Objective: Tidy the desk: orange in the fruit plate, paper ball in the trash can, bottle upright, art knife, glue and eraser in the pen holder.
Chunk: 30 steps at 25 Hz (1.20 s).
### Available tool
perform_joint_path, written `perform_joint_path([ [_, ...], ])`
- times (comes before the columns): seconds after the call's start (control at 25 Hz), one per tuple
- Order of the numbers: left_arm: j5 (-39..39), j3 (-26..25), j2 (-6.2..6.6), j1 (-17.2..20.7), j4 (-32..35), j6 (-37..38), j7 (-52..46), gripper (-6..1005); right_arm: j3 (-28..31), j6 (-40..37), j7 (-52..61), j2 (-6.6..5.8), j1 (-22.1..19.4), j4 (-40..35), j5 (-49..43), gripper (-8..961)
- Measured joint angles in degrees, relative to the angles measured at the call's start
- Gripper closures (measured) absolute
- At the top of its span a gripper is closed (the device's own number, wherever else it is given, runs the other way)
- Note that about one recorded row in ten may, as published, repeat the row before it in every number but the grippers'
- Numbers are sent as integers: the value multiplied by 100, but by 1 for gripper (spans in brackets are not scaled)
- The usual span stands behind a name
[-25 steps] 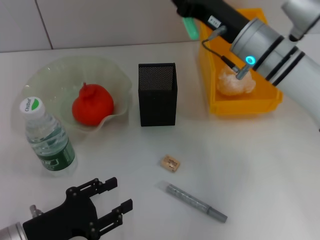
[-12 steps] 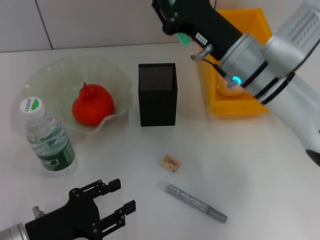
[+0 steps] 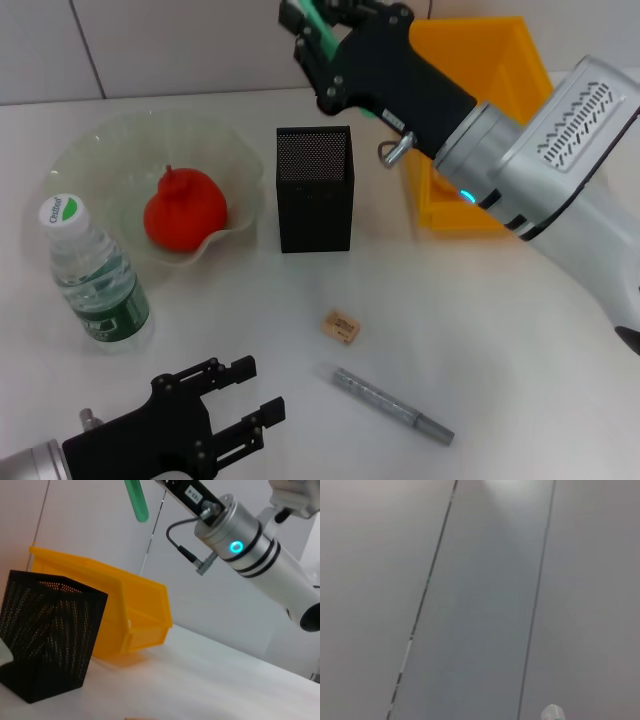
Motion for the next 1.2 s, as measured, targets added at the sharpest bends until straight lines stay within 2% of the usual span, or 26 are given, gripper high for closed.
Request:
perform_joint_path([
  [0.4, -6, 45, 1, -127, -2, -4, -489, 394, 1, 443, -126, -11, 95, -86, -448, 785],
  [0.68, 1, 99, 10, -187, 23, 34, -699, 395, -9, 457, -1167, -9, 82, -4, -803, 784],
  [0.88, 7, 288, 0, -176, 47, 55, -482, 395, -9, 315, -1335, -9, 3, -6, -825, 784],
  [1.2, -8, 305, -31, -166, 43, 67, -220, 396, 75, 285, -1439, -12, -60, -90, -807, 784],
])
